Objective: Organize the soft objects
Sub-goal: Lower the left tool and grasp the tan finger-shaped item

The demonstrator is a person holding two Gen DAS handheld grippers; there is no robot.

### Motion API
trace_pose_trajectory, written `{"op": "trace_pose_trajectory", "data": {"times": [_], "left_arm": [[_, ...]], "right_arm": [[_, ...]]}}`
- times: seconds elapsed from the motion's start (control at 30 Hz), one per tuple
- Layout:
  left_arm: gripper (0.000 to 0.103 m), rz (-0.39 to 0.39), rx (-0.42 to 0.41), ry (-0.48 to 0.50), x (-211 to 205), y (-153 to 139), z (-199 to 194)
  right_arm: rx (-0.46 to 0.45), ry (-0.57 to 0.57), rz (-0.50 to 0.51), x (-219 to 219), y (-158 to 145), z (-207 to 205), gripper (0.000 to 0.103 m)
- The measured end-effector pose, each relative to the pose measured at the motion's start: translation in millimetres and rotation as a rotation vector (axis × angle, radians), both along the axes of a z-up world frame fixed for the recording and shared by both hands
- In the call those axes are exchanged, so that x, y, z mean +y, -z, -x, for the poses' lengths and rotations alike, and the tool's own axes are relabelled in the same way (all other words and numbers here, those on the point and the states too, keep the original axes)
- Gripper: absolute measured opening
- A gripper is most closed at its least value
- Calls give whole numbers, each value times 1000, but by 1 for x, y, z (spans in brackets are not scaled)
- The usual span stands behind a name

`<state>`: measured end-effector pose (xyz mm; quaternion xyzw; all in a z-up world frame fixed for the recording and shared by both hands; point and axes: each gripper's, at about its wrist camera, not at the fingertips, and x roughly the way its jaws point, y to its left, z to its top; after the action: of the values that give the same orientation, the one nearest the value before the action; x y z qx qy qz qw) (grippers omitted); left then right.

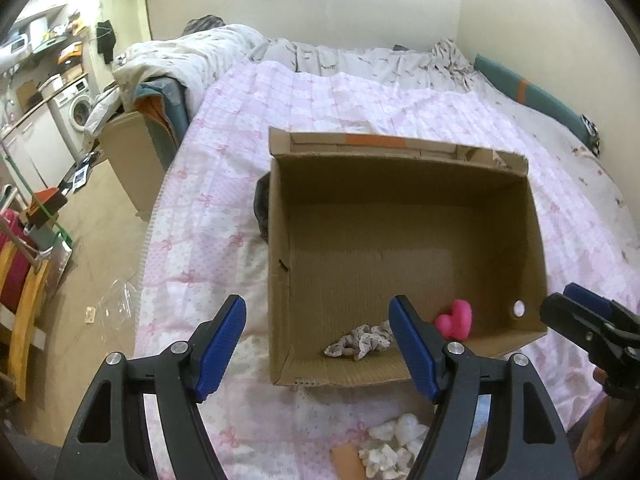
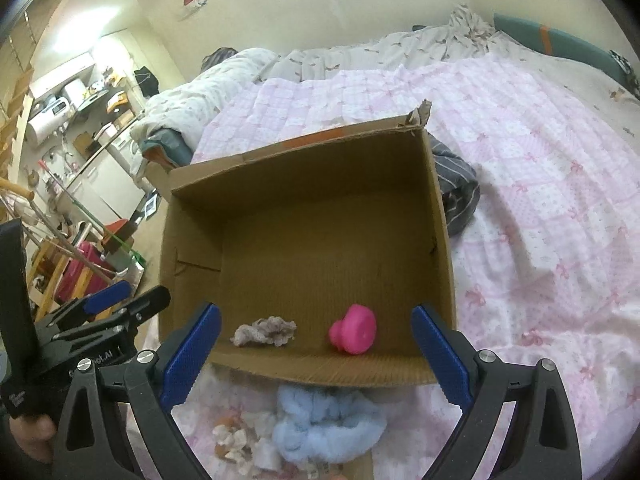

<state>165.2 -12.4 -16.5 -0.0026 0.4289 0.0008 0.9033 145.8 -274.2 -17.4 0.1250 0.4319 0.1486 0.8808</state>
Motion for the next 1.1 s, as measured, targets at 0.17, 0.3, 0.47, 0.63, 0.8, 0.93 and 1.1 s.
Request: {"op": "trace_pose_trajectory", "data": {"times": [0.17,0.3,0.47,0.63,0.8,0.93,1.1], "left_arm": [[71,4,-13,-40,12,-13,17],[71,44,6,-55,17,-19,30],[71,38,13,-60,19,-23,44],[71,63,81,-101,29,-6,50],[71,56,218,-173,43,35,47],[71,128,373,-179,48,73,43],[55,164,517,-111,30,107,46]], "right_arm": [[-38,-14,-59,-4,-24,18,102],[-61,-36,-48,1,-39,33,102],[-53,-41,-20,2,-42,41,102],[-23,19,25,-7,-35,48,102],[100,30,-23,-20,0,49,102],[178,64,-43,-24,17,47,102],[195,78,-33,-22,24,46,102]]}}
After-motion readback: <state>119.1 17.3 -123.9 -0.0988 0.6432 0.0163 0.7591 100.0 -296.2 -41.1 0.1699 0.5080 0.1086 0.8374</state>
